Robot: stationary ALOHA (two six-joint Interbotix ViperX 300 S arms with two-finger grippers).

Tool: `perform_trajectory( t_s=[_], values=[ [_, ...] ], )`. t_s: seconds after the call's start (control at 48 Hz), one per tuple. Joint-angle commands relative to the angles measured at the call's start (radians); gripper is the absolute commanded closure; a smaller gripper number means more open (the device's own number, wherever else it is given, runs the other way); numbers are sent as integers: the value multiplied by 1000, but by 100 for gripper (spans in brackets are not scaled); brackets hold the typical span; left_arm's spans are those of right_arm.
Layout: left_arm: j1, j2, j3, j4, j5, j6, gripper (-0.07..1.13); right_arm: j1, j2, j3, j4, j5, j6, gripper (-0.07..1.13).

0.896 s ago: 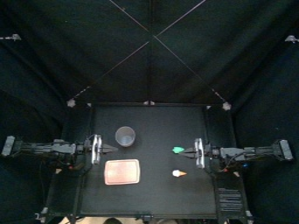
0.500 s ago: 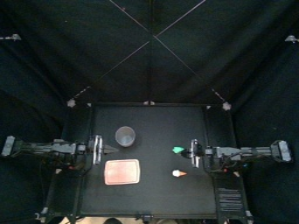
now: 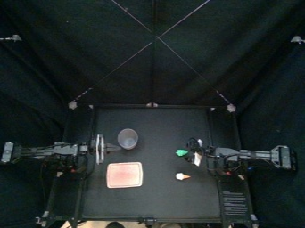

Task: Pick the green grapes then place it on the pink plate
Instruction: Pick the green grapes

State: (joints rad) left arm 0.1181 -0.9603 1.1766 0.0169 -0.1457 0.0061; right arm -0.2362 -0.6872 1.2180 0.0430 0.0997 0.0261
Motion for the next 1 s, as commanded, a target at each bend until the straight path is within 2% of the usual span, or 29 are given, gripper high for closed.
perform_trajectory(
  t_s=[0.021, 0.25, 0.521, 0.729, 0.833, 1.0],
  values=[
    [3, 5, -21, 15, -20, 2, 93, -9, 32, 0, 5, -29, 2, 3],
    [8, 5, -21, 41, -54, 2, 93, -14, 141, 6, -2, -72, 0, 3],
    [12, 5, -15, 48, -60, 0, 93, -46, 305, -8, -25, -198, -2, 3],
    [9, 5, -14, 49, -60, 0, 93, -66, 400, -32, -44, -199, 0, 5],
    [8, 5, -15, 51, -57, 0, 93, -61, 422, -43, -38, -199, 2, 10],
    [8, 3, -14, 63, -57, 0, 93, -57, 425, -67, -34, -198, 3, 30]
  ],
)
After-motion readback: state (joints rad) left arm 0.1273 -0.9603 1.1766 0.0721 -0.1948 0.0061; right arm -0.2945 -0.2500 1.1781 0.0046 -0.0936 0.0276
